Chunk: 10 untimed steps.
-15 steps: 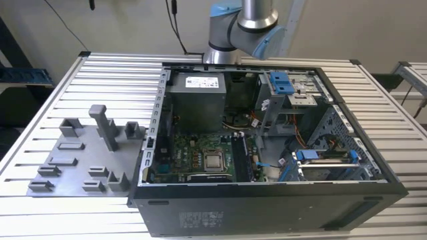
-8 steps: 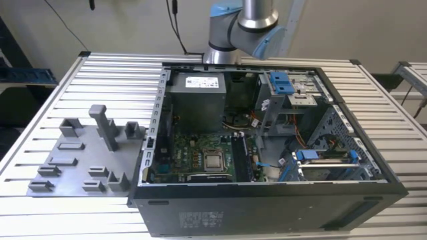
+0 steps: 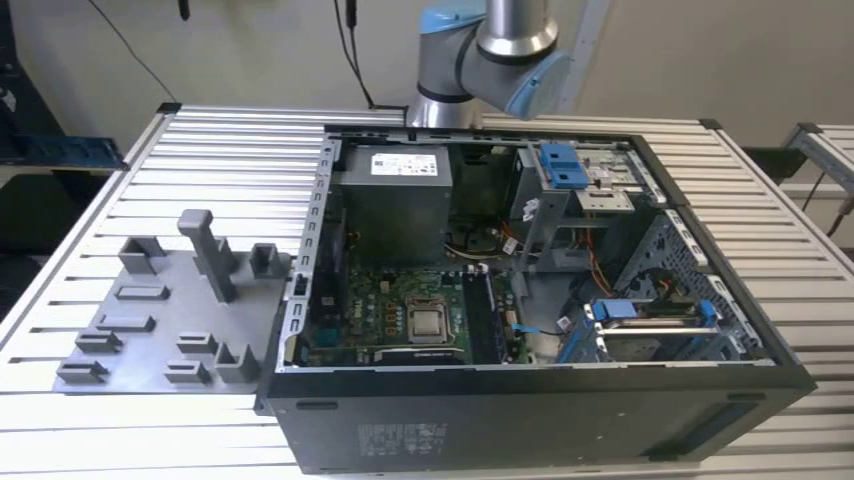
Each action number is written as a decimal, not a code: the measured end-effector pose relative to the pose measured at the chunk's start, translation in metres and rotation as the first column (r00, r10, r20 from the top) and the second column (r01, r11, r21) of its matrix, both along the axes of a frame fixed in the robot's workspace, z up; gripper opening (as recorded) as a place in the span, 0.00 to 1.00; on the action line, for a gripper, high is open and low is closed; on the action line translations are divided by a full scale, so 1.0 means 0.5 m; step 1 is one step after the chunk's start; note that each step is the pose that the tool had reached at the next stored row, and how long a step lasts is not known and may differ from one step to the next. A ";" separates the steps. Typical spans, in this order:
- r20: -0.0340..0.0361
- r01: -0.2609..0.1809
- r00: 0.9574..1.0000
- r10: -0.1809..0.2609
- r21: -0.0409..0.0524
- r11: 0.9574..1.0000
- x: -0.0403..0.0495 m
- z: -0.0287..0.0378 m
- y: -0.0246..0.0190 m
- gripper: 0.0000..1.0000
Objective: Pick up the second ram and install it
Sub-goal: 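Pick up the second ram and move it above second insertion slot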
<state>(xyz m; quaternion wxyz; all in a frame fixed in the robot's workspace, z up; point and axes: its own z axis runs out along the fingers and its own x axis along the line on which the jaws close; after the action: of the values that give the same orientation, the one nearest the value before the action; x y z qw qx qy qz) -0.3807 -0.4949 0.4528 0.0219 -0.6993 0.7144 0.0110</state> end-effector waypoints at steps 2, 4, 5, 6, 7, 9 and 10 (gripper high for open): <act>0.000 0.000 1.000 0.000 0.000 1.000 0.005 0.000 0.0000 0.15; 0.000 0.000 1.000 0.000 0.000 1.000 0.009 0.000 0.0000 0.15; 0.000 0.000 1.000 0.000 0.000 1.000 0.011 0.000 0.0001 0.15; 0.000 0.000 1.000 0.000 0.000 1.000 0.013 0.000 0.0000 0.15; 0.000 0.000 1.000 0.000 0.000 1.000 0.015 0.000 0.0000 0.15; 0.000 0.000 1.000 0.000 0.000 1.000 0.021 0.000 0.0000 0.15; 0.000 0.000 1.000 0.000 0.000 1.000 0.024 0.000 0.0000 0.15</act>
<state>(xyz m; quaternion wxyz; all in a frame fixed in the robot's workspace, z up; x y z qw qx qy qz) -0.3689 -0.4949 0.4528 0.0220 -0.6993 0.7144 0.0109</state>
